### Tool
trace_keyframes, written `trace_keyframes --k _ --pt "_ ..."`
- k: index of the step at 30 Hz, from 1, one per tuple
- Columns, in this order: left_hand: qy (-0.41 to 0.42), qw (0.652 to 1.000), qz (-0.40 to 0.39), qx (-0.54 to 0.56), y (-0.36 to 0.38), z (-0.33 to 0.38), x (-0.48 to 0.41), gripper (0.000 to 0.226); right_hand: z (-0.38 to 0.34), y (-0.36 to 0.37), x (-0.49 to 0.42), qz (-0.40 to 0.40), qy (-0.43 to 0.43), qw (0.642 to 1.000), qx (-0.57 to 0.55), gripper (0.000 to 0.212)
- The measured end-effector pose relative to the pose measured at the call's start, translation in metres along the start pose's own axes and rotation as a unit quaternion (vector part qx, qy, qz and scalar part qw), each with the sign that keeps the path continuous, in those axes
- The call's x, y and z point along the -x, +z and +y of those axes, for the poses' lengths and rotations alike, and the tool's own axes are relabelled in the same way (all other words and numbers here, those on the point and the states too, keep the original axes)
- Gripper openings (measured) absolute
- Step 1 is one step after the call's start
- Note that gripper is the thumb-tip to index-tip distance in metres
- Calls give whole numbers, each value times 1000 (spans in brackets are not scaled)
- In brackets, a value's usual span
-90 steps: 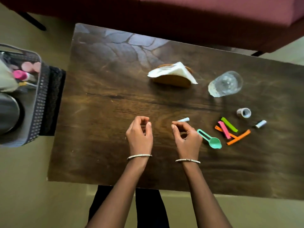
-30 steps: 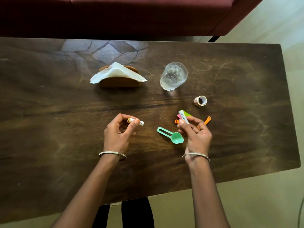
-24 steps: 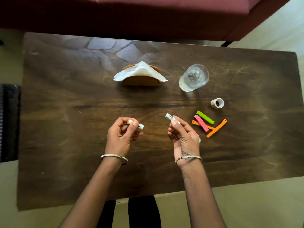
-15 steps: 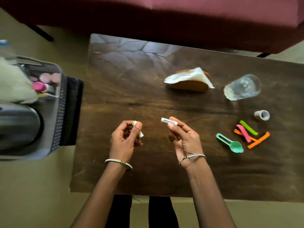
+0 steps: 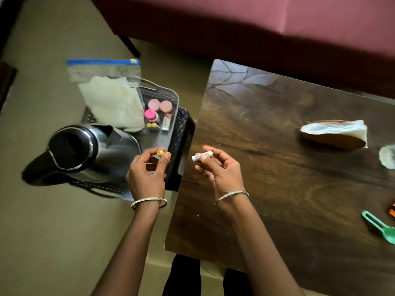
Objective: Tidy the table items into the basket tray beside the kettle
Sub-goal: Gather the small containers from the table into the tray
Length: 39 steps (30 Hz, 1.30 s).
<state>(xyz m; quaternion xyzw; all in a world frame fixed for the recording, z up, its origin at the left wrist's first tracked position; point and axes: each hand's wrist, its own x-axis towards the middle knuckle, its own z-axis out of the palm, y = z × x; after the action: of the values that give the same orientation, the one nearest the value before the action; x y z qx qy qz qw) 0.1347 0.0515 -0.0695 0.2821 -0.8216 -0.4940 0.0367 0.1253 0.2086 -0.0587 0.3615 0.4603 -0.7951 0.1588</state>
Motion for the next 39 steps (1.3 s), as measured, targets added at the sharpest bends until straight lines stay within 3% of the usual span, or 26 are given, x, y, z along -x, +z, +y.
trace_keyframes --k 4,7,12,18,21,28,39 --pt "72 994 53 -67 -4 -3 -28 20 12 43 -18 17 -68 987 146 24" --pt "87 989 65 -103 3 -4 -46 24 19 69 -35 50 -148 947 281 23" --pt "11 991 83 -104 14 -12 -71 29 28 97 -64 53 -234 896 374 15" --pt "-49 986 123 -102 28 -11 -85 29 38 107 -92 22 -282 786 549 22" --pt "-80 983 113 -117 34 -13 -90 22 43 111 -100 9 -302 758 578 21" --pt "-109 981 97 -128 44 -21 -98 16 53 115 -114 22 -314 715 625 19" --pt "-114 979 101 -135 50 -29 -105 18 57 115 -123 19 -318 704 635 16"
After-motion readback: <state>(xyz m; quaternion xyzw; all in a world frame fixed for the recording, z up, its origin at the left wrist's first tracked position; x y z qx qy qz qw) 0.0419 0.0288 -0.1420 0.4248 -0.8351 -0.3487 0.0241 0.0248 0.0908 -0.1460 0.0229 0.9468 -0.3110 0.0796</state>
